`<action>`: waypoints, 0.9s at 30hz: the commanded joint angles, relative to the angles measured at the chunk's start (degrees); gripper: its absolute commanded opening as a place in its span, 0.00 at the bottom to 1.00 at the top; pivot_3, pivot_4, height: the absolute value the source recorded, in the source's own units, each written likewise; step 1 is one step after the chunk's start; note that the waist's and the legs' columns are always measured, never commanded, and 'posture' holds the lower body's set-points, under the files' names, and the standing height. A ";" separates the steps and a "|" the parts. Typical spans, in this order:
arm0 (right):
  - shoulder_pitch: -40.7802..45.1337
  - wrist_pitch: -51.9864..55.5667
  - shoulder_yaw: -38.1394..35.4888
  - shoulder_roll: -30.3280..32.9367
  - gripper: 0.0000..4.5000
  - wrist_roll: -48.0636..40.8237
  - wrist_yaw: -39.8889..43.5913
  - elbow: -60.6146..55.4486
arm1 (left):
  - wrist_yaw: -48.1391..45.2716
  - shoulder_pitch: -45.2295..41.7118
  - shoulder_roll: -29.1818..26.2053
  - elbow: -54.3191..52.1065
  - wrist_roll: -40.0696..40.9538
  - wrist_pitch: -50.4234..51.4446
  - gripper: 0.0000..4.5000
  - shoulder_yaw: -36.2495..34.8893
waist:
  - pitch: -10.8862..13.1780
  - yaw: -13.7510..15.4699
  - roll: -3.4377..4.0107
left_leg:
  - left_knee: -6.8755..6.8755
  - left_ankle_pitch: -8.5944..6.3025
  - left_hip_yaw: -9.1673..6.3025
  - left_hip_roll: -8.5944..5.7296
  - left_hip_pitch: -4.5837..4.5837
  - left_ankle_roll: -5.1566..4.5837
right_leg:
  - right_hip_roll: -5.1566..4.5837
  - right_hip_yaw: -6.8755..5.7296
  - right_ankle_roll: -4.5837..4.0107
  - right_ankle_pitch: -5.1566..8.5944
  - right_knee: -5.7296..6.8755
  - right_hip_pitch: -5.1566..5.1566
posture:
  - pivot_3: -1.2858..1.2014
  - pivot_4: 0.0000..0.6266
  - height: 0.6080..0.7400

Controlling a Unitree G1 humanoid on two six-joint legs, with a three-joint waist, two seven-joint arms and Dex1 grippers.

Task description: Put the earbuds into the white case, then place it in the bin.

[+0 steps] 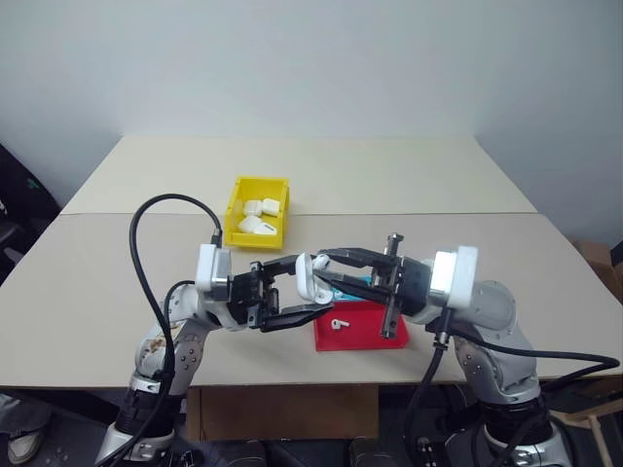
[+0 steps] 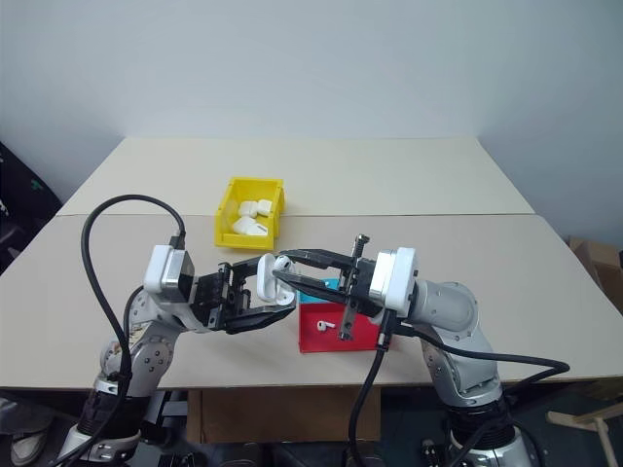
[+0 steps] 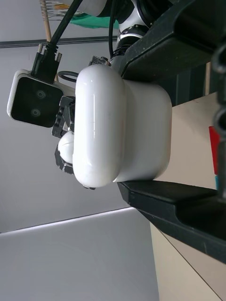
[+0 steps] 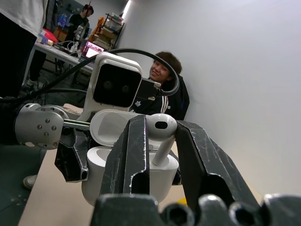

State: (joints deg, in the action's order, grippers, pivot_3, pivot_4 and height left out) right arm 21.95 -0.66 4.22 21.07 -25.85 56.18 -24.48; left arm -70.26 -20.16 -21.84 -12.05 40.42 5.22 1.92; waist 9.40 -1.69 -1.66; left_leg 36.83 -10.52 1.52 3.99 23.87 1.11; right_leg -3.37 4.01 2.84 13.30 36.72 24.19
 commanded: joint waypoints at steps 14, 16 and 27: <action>1.58 -3.55 1.20 1.36 0.15 2.02 0.11 1.52 | -0.32 -0.14 -0.95 -3.12 -0.28 0.38 0.62 0.14 | 0.00 0.04 0.00 | 0.00 0.00 0.00 0.00 0.00 0.00 | 0.00 0.00 0.00 0.00 0.00 0.00 | 0.52 0.24 1.00; 1.74 -3.92 1.55 1.69 0.15 2.29 0.30 1.83 | -0.49 -0.32 -0.42 -2.77 -0.13 -0.16 0.62 0.06 | 0.00 0.07 0.00 | 0.00 0.00 0.00 0.00 0.00 0.00 | 0.00 0.00 0.00 0.00 0.00 0.00 | 0.52 0.24 1.00; 2.25 -6.31 2.97 3.37 0.15 4.24 0.66 3.51 | -0.88 -0.96 0.58 -1.99 -1.15 -0.90 0.62 0.02 | 0.00 0.19 0.00 | 0.00 0.00 0.00 0.00 0.00 0.00 | 0.00 0.00 0.00 0.00 -0.01 0.00 | 0.52 0.24 1.00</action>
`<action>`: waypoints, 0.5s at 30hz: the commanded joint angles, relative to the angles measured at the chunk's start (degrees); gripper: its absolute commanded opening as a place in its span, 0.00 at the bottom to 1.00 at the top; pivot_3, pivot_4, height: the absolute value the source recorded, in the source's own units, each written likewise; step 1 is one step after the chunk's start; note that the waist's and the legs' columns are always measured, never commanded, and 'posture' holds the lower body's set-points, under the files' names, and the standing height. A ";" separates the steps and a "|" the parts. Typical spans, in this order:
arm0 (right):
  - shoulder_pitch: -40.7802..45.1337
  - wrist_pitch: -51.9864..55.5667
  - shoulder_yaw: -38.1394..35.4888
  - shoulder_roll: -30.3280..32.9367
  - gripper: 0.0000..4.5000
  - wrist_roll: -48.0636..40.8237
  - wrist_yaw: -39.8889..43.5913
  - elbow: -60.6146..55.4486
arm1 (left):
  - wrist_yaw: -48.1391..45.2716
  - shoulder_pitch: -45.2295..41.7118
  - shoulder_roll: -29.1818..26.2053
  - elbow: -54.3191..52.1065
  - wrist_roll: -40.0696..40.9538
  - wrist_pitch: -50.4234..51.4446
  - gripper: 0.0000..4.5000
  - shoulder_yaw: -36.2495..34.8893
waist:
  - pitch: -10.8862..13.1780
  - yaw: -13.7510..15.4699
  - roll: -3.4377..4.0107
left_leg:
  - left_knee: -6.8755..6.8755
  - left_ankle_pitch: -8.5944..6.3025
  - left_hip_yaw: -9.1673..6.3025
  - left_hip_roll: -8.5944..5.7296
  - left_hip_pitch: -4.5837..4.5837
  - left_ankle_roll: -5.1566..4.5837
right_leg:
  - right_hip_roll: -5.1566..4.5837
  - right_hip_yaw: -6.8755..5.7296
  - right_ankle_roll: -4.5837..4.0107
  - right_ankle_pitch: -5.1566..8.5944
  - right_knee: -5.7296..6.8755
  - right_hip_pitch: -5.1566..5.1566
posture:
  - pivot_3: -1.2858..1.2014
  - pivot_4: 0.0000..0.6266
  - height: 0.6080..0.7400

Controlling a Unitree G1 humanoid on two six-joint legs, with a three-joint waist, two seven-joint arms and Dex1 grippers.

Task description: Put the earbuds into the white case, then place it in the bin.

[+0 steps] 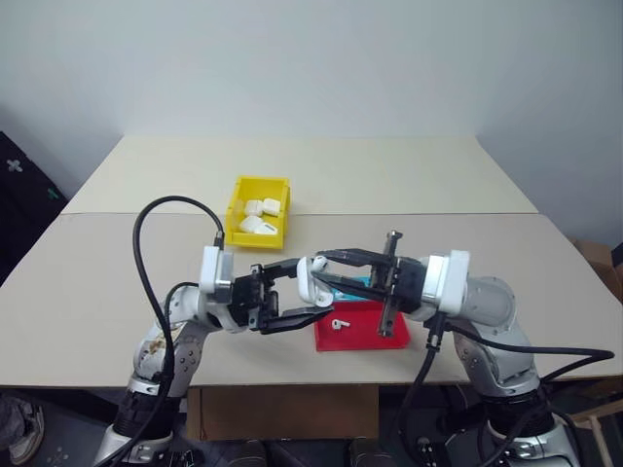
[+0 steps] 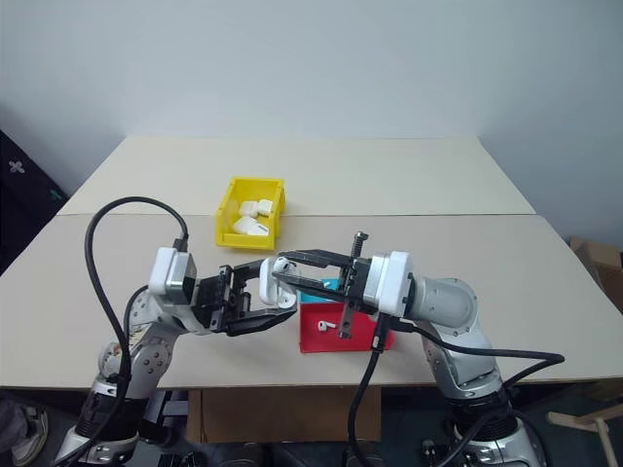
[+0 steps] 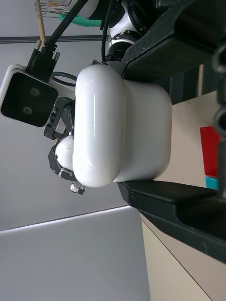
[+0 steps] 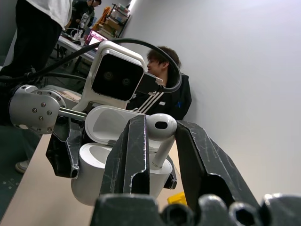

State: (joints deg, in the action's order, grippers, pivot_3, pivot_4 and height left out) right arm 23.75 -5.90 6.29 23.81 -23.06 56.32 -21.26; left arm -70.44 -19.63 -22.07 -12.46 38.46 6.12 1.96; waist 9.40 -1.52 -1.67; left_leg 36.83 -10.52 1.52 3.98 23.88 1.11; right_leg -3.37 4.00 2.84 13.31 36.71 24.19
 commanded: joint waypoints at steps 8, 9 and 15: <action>1.02 -1.13 1.23 1.56 0.15 0.80 1.68 0.47 | -1.37 -1.51 1.17 -1.26 0.48 -1.97 0.62 0.06 | 0.00 0.13 0.00 | 0.00 0.00 0.00 0.00 0.00 0.00 | 0.00 0.00 0.00 0.00 -0.01 0.00 | 0.52 0.24 1.00; 1.03 -1.01 1.30 1.95 0.15 0.59 2.30 0.54 | -1.43 -1.52 1.26 -1.22 0.49 -2.04 0.62 0.05 | 0.00 0.17 0.00 | 0.00 0.00 0.00 0.00 0.00 0.00 | 0.00 0.00 0.00 0.00 -0.01 0.00 | 0.52 0.24 1.00; 1.41 -1.19 1.53 3.14 0.31 -0.14 3.80 0.99 | -2.00 -1.69 1.82 -0.68 0.15 -2.33 0.62 -0.15 | 0.00 0.34 0.00 | 0.00 0.00 0.00 0.00 0.00 0.00 | 0.00 0.00 -0.01 0.00 -0.01 0.00 | 0.52 0.24 1.00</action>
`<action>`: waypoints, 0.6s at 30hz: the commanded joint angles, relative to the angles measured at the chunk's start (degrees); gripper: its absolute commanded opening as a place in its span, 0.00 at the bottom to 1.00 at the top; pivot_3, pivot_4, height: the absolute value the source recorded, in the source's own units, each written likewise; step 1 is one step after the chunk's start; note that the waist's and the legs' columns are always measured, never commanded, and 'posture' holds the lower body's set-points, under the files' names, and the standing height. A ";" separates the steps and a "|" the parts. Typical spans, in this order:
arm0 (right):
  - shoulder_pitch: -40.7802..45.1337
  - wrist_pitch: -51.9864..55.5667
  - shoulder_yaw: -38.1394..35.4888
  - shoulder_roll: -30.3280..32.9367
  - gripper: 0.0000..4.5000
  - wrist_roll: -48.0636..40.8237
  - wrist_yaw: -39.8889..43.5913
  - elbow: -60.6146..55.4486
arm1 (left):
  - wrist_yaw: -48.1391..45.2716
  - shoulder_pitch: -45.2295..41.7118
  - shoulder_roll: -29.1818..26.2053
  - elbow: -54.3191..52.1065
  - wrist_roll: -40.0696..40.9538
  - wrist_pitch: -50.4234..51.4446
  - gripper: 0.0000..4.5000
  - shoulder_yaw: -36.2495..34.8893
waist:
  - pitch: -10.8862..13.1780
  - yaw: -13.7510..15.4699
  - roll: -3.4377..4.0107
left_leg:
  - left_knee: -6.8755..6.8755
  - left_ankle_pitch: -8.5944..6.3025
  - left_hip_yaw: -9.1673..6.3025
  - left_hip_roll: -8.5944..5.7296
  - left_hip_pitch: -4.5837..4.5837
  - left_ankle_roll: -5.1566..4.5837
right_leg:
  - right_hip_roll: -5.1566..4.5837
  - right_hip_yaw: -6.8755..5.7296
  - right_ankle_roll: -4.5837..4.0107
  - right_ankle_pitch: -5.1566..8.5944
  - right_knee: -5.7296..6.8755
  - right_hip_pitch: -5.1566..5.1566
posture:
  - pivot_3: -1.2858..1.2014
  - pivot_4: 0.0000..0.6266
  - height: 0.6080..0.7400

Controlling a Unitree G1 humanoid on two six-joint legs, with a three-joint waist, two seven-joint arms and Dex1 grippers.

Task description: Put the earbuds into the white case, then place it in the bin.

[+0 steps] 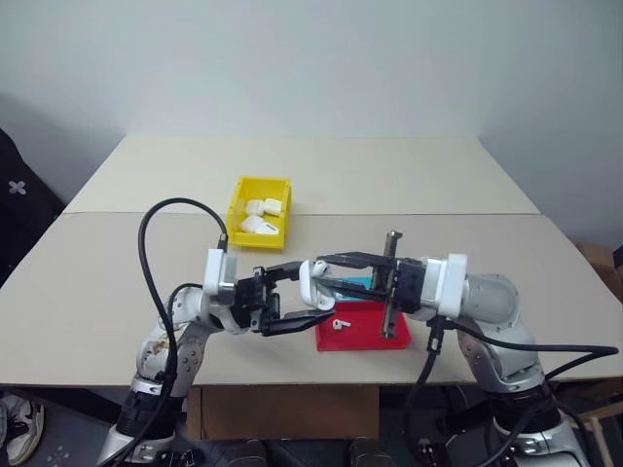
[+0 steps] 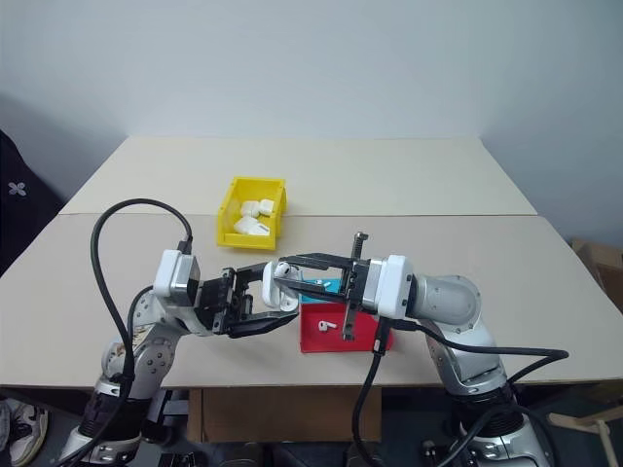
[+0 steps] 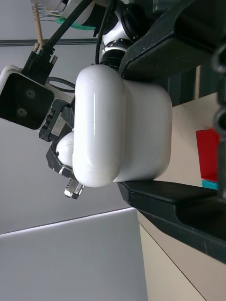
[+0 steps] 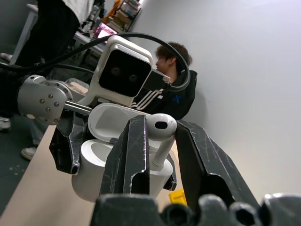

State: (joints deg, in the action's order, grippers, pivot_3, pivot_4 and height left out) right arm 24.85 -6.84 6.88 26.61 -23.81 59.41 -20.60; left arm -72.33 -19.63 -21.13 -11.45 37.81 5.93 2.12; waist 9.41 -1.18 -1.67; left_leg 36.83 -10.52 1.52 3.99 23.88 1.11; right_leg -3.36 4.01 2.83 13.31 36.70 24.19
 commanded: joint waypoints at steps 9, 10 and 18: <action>0.25 -4.00 1.00 0.09 0.42 2.81 -0.30 1.87 | -0.38 -2.03 1.31 -0.78 0.16 -2.56 0.62 -0.36 | 0.00 0.09 0.00 | 0.00 0.00 0.00 0.00 0.00 0.00 | 0.00 0.00 0.00 0.00 0.00 0.00 | 0.52 0.24 1.00; 0.30 -4.03 0.86 0.24 0.42 2.69 -0.23 1.88 | -0.63 -2.11 1.40 -0.47 0.00 -2.91 0.62 -0.34 | 0.00 0.10 0.00 | 0.00 0.00 0.00 0.00 0.00 0.00 | 0.00 0.00 0.01 0.00 0.00 0.00 | 0.52 0.24 1.00; 4.39 6.23 -6.39 8.28 0.42 -5.06 0.04 0.73 | -5.71 0.03 -2.98 7.34 -6.96 -12.36 0.62 -1.81 | 0.01 0.11 0.01 | 0.00 0.00 0.01 0.00 0.00 0.00 | 0.00 0.01 -0.09 0.04 -0.01 0.01 | 0.52 0.24 1.00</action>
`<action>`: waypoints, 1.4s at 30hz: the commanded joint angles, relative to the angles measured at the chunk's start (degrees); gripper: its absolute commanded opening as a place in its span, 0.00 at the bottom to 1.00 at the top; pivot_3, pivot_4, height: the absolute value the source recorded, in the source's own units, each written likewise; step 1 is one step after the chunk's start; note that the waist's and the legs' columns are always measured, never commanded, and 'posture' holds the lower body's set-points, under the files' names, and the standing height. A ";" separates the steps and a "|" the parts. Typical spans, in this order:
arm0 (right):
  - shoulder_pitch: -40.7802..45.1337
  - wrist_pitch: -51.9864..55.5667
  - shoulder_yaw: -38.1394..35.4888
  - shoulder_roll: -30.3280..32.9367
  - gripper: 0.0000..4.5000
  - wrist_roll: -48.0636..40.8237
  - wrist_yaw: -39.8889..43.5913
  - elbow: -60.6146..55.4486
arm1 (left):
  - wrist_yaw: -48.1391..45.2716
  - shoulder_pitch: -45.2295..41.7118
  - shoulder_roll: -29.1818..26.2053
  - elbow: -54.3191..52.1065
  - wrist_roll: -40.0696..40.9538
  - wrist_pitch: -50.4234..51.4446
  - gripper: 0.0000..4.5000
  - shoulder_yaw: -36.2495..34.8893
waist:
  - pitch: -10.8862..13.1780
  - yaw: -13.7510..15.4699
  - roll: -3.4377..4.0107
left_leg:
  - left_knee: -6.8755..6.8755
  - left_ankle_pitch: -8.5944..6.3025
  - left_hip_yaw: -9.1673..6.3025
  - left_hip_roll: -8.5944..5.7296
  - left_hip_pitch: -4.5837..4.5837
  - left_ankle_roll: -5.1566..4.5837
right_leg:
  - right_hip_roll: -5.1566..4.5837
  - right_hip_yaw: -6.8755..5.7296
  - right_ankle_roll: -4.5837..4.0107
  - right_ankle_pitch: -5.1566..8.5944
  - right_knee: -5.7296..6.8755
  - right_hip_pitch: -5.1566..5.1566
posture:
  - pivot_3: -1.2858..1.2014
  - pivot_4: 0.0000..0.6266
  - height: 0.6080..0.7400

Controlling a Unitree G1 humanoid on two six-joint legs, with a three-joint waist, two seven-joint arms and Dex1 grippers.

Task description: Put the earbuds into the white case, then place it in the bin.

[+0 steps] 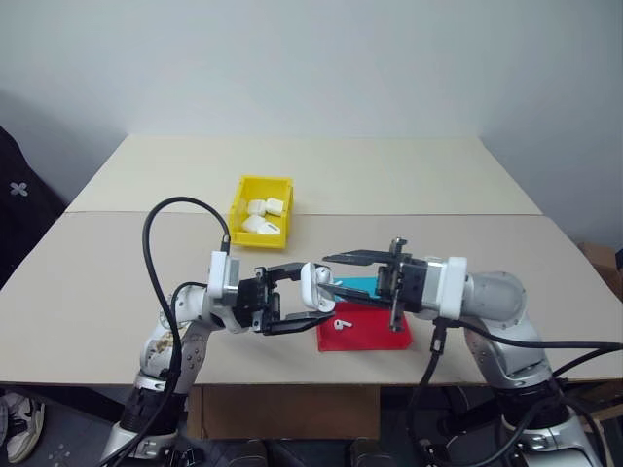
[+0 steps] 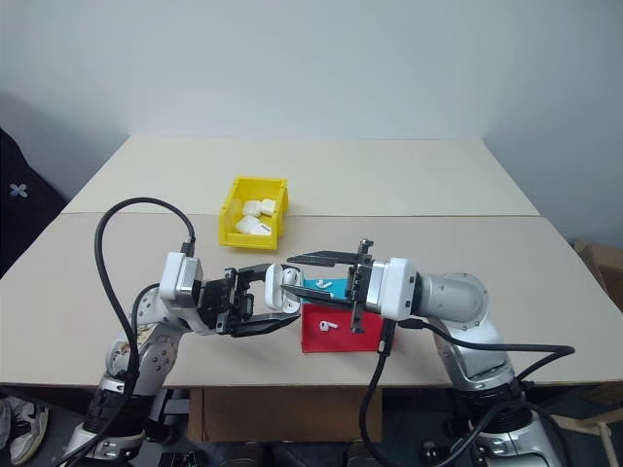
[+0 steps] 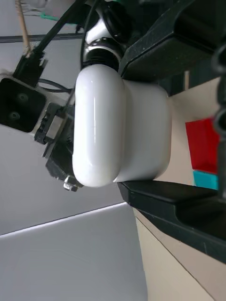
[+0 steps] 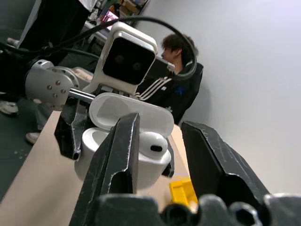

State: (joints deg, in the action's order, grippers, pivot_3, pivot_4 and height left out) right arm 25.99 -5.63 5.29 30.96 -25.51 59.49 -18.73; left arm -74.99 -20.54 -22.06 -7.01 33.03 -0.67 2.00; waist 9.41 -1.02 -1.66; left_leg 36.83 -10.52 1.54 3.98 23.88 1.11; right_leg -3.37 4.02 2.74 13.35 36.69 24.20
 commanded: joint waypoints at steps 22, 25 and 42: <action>40.61 19.43 30.34 1.55 0.42 36.42 16.20 40.07 | 6.06 20.67 -7.21 -6.12 -5.83 -14.54 0.62 -5.45 | 0.06 -0.94 0.09 | -0.16 -0.06 0.14 0.05 0.45 -0.04 | -0.03 0.02 -0.43 -0.12 0.14 0.65 | 0.52 0.24 1.00; 41.98 17.77 30.76 -1.77 0.42 38.28 16.29 44.67 | 7.19 20.61 -7.01 -6.23 -6.57 -14.97 0.62 -4.97 | 0.06 -1.04 0.09 | -0.16 -0.06 0.14 0.05 0.44 -0.04 | -0.03 0.01 -0.44 -0.13 0.17 0.66 | 0.52 0.24 1.00; 46.55 8.98 30.61 -12.43 0.42 45.18 14.23 62.70 | 10.31 21.67 -6.91 -7.16 -7.95 -16.24 0.62 -3.08 | 0.06 -1.41 0.10 | -0.16 -0.06 0.14 0.05 0.41 -0.03 | -0.01 0.02 -0.45 -0.13 0.28 0.67 | 0.52 0.24 1.00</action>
State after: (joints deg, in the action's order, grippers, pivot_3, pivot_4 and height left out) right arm 70.49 4.96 37.37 18.64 19.29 73.69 44.17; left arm -65.11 0.93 -28.91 -11.84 24.78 -15.13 -1.05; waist 9.48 -2.44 -1.56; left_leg 36.67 -10.58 1.68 4.04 24.29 1.07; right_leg -3.38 4.04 2.29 13.22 36.97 24.87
